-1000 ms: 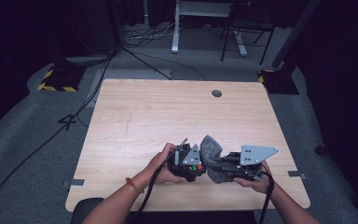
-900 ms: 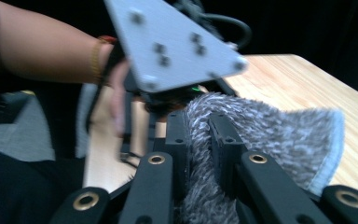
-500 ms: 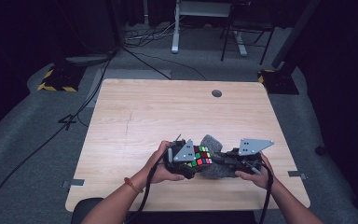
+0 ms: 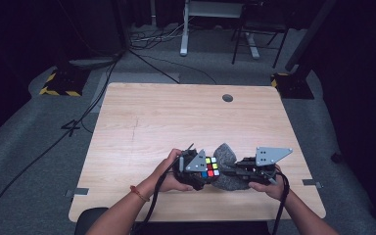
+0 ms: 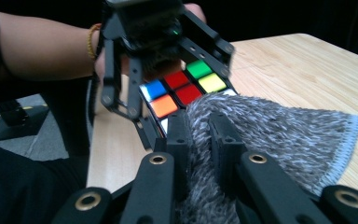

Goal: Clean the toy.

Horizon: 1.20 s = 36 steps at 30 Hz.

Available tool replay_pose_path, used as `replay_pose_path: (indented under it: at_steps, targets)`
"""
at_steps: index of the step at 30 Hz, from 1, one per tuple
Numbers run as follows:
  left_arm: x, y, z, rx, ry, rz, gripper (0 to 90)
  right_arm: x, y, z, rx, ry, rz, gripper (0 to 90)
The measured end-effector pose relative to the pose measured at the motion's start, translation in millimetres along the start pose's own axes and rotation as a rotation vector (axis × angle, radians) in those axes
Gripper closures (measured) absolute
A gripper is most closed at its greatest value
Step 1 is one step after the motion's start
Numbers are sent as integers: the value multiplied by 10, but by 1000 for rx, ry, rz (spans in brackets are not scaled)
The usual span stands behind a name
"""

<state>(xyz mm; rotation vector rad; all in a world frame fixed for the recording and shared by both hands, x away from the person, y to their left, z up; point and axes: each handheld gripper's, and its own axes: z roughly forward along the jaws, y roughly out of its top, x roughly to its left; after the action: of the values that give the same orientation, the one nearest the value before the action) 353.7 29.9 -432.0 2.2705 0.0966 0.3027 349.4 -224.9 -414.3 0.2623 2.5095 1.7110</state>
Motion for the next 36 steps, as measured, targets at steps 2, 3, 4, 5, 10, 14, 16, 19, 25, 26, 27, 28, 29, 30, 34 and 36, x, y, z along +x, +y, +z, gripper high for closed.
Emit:
replay_pose_path:
  at_steps: [2,3,4,5,10,14,16,19,25,26,27,28,29,30,34,36]
  targets:
    - [3,1,-17,-6,-8,4,315,28,12,15,2,4,-13,806]
    - [3,1,-17,-6,-8,4,317,28,12,15,2,4,-13,806]
    - [7,5,-20,-10,-3,1,317,33,17,11,-2,3,-14,806]
    - [16,10,-19,-11,-5,-3,317,30,24,2,-10,4,-11,806]
    - [1,34,-18,-14,27,12,329,62,74,25,-9,-14,-26,808]
    - [33,26,-85,-64,20,-18,332,44,60,12,7,-42,-20,809]
    - [52,41,-116,-70,18,-15,332,8,-28,48,63,-60,-16,809]
    - [16,46,-74,-36,13,4,332,12,-34,58,52,-34,-20,808]
    - [9,42,-4,-9,-14,15,329,88,78,-38,-36,17,-26,809]
    - [-22,49,21,14,-13,29,329,105,86,-38,-31,19,-39,809]
    - [-22,49,21,14,-13,29,329,116,94,-41,-35,22,-44,809]
    - [-35,57,23,14,-7,41,330,120,101,-45,-46,29,-45,809]
    - [-35,57,23,14,-7,41,330,120,101,-45,-46,29,-45,809]
    - [-34,58,20,15,-2,41,330,121,106,-44,-47,28,-45,808]
    - [-24,41,-56,-35,18,42,332,61,54,-18,-10,-31,-14,809]
    - [-21,43,-83,-57,19,39,332,44,35,-9,-1,-36,-6,808]
